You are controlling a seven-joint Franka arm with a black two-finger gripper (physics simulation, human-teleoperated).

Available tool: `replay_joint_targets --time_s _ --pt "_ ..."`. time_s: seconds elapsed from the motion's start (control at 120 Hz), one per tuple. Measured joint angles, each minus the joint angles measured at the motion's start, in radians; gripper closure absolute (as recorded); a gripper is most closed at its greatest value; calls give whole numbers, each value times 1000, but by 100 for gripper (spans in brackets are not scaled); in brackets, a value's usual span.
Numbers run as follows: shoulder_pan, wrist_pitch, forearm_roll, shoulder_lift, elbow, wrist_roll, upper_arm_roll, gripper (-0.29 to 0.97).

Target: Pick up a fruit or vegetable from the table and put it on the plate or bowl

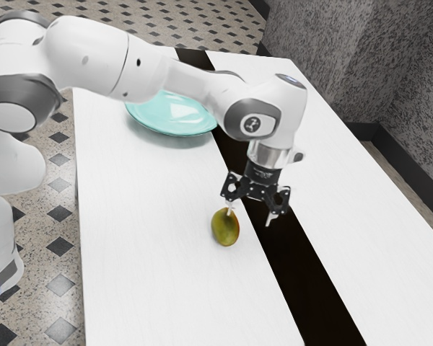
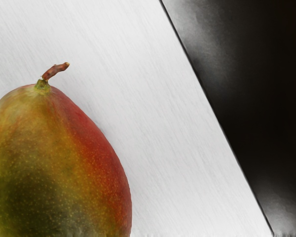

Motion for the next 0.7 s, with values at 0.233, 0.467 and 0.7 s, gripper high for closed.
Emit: replay_joint_targets --time_s 0.233,0.467,0.7 --pt "-236 -40 -4 -8 -80 -42 228 0" --pt "-321 -59 -7 5 -145 -75 328 0" --pt "-365 -64 7 -9 -149 -93 391 0"
